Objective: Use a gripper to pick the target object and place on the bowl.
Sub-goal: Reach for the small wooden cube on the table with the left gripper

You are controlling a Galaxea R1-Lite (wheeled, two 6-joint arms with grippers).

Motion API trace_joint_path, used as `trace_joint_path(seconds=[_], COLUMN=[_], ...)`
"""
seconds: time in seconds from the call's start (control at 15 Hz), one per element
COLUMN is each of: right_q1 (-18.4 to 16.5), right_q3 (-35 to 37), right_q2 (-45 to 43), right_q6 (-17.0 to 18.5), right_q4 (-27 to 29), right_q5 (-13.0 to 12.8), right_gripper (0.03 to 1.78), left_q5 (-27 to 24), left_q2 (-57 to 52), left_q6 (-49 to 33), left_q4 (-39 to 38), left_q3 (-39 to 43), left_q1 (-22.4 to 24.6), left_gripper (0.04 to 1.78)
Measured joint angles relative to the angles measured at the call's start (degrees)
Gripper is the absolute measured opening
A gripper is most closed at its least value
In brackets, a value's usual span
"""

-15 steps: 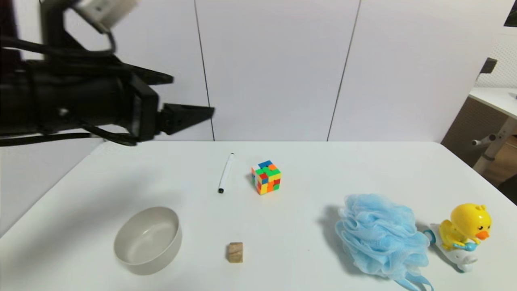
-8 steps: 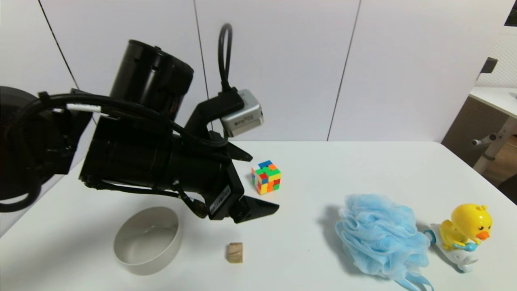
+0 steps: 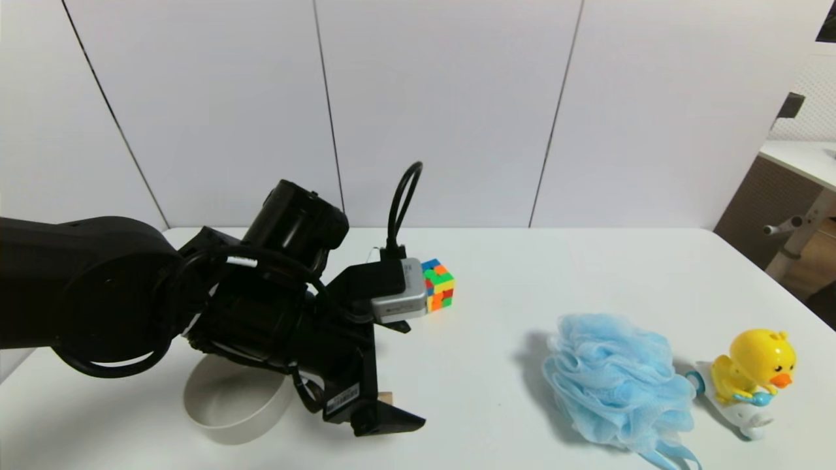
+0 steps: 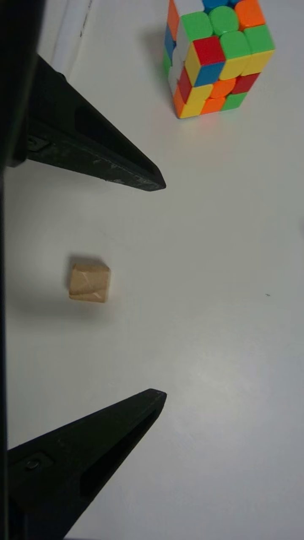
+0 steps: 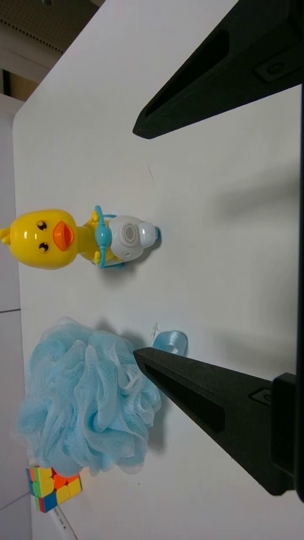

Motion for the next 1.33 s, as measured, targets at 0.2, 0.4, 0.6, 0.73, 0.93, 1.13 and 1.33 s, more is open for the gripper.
trace_joint_path(seconds=[0.2, 0.4, 0.6, 0.73, 0.93, 1.13, 1.33], right_q1=[0.0, 0.0, 0.0, 0.0, 0.0, 0.0, 0.0], right_q3=[0.0, 0.0, 0.0, 0.0, 0.0, 0.0, 0.0], right_q2=[0.0, 0.0, 0.0, 0.0, 0.0, 0.0, 0.0], right_q6=[0.0, 0.0, 0.0, 0.0, 0.0, 0.0, 0.0], right_q4=[0.0, 0.0, 0.0, 0.0, 0.0, 0.0, 0.0], right_q5=[0.0, 0.0, 0.0, 0.0, 0.0, 0.0, 0.0], right_gripper=[1.71, 1.71, 1.71, 1.71, 1.71, 1.71, 1.71], left_q5=[0.1, 0.7, 3.9, 4.2, 4.4, 4.4, 4.3], left_q2=[1.7, 3.9, 5.7, 6.8, 7.7, 8.1, 8.4], left_q6=[4.4, 6.9, 8.0, 8.3, 9.2, 10.1, 10.1], left_q4=[-0.8, -2.3, -2.5, -2.4, -2.7, -2.7, -2.5], left_q3=[2.5, 4.8, 5.6, 5.7, 5.5, 5.6, 5.6], left_q1=[2.3, 3.8, 4.2, 4.2, 4.2, 4.2, 4.2], left_gripper=[1.69, 1.69, 1.69, 1.69, 1.69, 1.69, 1.44])
